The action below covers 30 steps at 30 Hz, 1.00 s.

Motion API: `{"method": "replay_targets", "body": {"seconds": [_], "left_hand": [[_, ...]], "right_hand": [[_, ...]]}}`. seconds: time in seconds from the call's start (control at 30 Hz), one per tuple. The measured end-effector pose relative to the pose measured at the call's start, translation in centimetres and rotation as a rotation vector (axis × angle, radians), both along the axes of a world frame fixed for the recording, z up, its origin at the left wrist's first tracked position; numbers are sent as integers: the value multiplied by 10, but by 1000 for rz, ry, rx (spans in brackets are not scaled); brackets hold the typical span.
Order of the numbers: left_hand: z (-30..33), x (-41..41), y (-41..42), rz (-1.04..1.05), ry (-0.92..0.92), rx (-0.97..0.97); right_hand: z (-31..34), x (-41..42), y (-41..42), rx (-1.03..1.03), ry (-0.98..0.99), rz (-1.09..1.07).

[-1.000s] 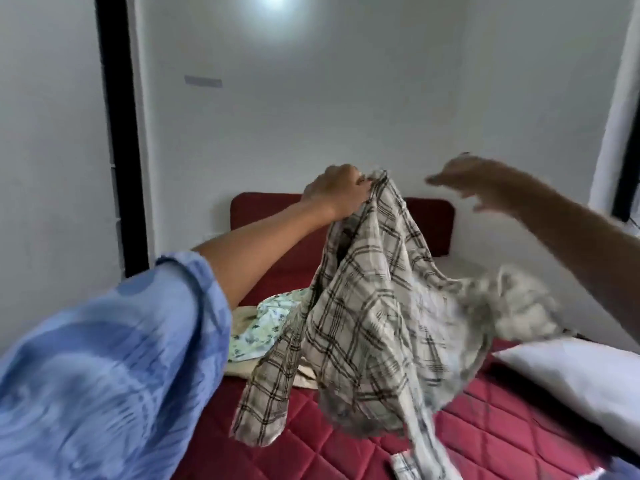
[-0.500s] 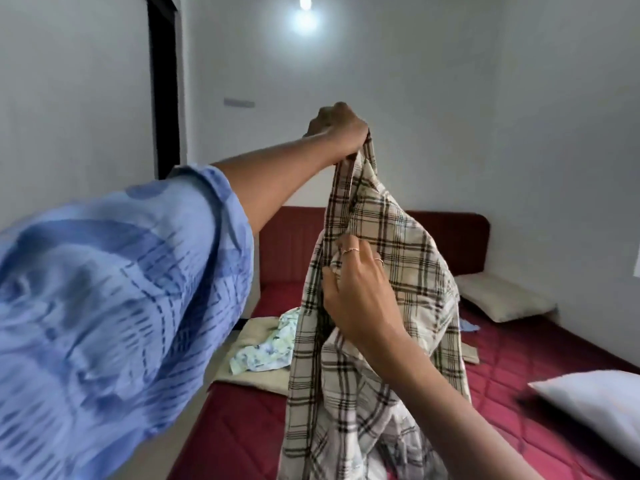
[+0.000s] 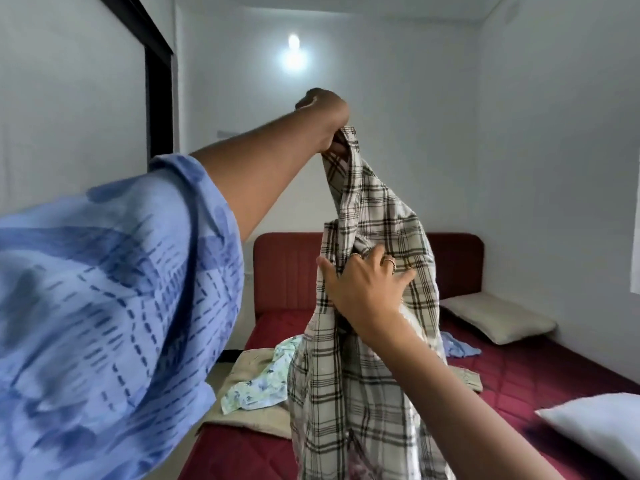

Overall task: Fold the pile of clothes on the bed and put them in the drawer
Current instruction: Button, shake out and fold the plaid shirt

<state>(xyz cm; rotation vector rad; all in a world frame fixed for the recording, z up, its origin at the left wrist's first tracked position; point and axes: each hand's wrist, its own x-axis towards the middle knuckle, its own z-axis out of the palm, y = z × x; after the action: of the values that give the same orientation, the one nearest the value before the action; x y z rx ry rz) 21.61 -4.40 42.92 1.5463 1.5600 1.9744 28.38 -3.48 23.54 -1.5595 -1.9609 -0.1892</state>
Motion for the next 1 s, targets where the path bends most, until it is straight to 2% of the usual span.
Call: {"method": "replay_targets", "body": {"seconds": [0.1, 0.13, 0.3, 0.37, 0.47, 0.57, 0.7, 0.83, 0.9, 1.0], "left_hand": [[3, 0, 0, -30, -168, 35], [3, -1, 2, -92, -281, 80], [-2, -18, 2, -127, -472, 146], [-3, -31, -1, -109, -487, 138], [-2, -53, -2, -81, -512, 102], [-1, -74, -2, -74, -490, 60], [-8, -83, -4, -109, -463, 45], [-18, -79, 8, -68, -290, 21], [-19, -79, 10, -80, -241, 17], [-21, -85, 10, -41, -110, 60]], "right_hand": [[9, 0, 20, -58, 137, 33], [10, 0, 27, -68, 203, 73], [27, 11, 39, -216, 503, 331], [40, 21, 39, -276, 516, 383], [63, 32, 48, -217, 407, 342], [90, 45, 51, -136, 265, 298], [128, 62, 41, -199, 163, 296], [142, 62, 53, 71, 42, -30], [143, 63, 58, 89, 148, 38], [145, 63, 58, -74, 422, 248]]}}
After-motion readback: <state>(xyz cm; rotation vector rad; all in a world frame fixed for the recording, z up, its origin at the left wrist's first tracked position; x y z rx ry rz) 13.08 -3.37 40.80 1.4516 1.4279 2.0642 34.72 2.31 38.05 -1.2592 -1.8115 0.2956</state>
